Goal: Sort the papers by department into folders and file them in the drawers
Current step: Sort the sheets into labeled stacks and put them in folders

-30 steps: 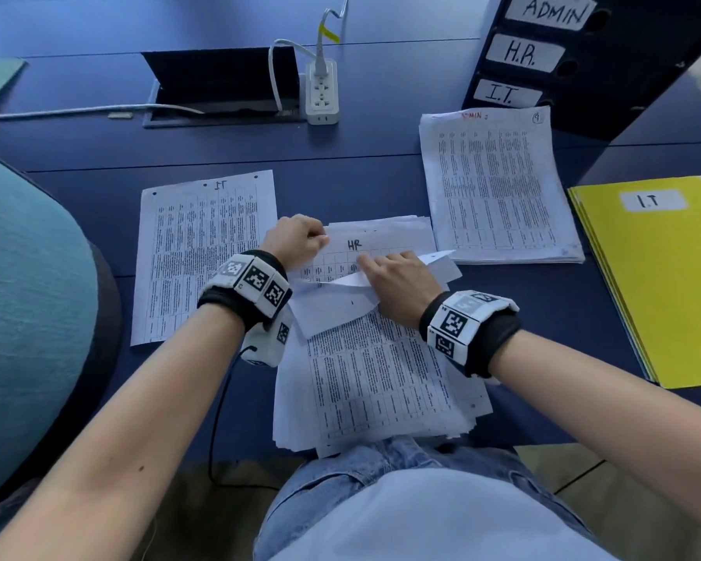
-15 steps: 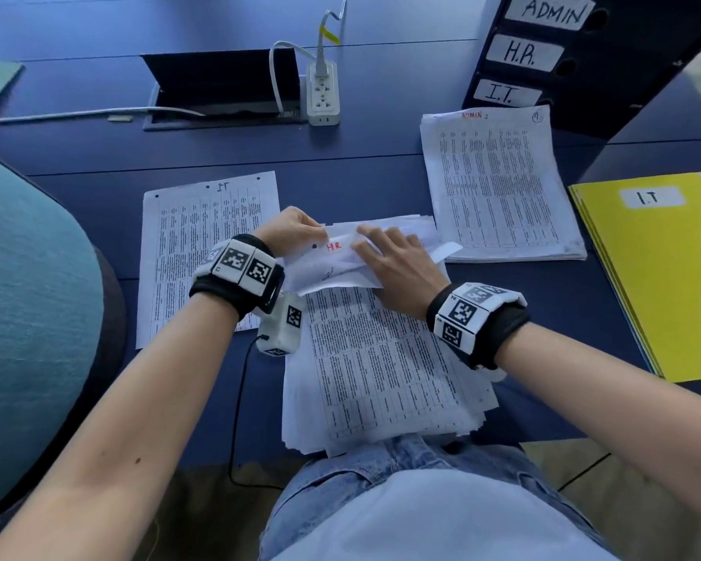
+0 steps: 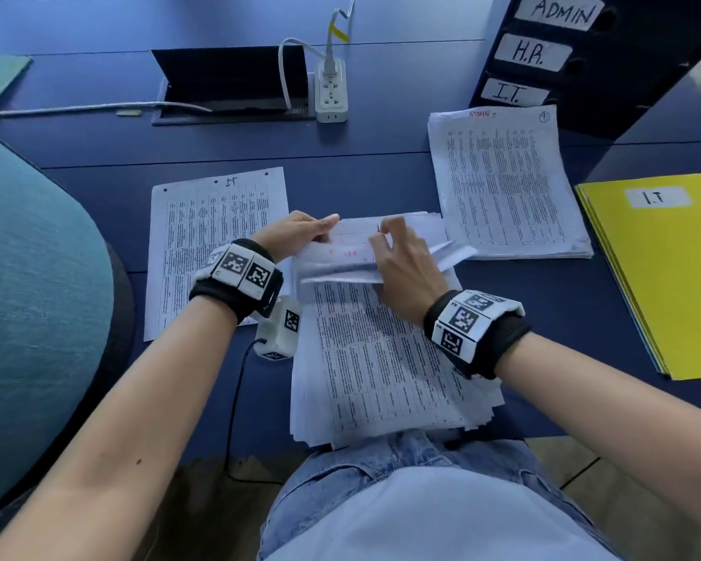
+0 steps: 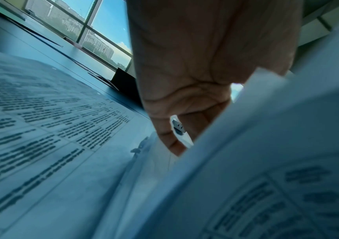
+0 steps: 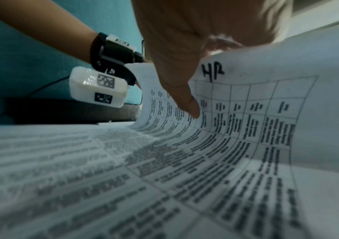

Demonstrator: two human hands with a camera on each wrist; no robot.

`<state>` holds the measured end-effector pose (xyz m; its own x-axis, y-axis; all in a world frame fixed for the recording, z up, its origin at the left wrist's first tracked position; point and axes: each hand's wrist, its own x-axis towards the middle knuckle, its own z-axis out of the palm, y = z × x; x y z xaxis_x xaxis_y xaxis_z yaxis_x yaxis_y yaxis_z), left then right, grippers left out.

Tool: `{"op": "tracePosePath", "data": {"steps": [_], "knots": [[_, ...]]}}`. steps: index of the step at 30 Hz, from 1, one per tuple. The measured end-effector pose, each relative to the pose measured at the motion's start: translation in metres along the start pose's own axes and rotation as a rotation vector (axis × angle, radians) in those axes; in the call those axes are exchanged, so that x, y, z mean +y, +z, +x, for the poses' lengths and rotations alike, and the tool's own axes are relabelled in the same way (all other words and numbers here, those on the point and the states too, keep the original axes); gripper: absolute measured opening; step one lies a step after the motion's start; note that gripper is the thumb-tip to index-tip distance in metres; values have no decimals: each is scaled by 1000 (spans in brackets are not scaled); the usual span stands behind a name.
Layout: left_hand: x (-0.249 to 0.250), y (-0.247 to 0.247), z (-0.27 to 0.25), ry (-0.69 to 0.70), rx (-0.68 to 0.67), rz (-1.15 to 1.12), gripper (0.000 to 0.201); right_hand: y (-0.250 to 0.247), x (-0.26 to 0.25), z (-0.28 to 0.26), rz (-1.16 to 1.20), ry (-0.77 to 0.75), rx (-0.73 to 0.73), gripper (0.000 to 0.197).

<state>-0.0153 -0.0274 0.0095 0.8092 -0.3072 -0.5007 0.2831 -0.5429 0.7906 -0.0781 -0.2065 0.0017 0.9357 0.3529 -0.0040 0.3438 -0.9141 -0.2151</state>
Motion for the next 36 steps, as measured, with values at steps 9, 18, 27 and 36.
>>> {"op": "tracePosePath", "data": {"steps": [9,18,27,36], "knots": [[-3,8,18,96,224,509,34,2,-3,-9,-236,-138,-184,39],[-13,13,17,254,355,703,20,5,-1,1,-157,-110,-204,47],[-18,10,1,422,364,623,26,4,4,16,-5,105,-150,86],[-20,9,2,372,341,528,25,5,7,10,-140,55,-195,75]]}}
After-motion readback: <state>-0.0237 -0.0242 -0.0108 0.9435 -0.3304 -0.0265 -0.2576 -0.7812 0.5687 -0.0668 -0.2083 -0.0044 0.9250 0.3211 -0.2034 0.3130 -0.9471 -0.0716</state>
